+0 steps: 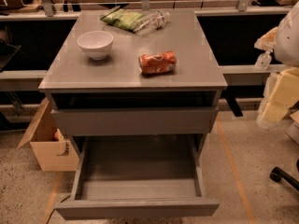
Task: Close middle drawer
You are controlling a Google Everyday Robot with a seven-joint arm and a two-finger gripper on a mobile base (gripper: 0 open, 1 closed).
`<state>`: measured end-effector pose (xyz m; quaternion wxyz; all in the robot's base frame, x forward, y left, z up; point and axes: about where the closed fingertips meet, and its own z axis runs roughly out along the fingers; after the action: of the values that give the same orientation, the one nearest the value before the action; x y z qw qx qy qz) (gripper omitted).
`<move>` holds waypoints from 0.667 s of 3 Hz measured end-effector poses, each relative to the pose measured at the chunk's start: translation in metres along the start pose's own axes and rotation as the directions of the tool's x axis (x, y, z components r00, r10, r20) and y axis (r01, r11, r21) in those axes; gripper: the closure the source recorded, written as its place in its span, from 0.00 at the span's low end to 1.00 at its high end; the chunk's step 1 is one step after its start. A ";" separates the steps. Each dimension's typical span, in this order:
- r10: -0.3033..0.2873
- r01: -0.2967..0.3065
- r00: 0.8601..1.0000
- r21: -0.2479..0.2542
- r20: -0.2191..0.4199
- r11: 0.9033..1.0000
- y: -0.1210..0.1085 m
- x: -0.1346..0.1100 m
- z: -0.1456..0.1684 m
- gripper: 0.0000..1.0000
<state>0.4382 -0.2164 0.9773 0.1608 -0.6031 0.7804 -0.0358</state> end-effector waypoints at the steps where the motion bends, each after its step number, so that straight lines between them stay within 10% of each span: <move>1: 0.000 0.000 1.000 0.000 0.000 1.000 0.000 0.000 0.000 0.00; 2: 0.024 -0.025 0.999 -0.043 -0.023 0.999 0.015 0.008 0.016 0.00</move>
Offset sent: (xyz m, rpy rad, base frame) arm -0.0280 -0.0046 -0.0569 -0.0122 0.1519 -0.0477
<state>0.4275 -0.2177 0.9565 0.1393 -0.5966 0.7900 -0.0238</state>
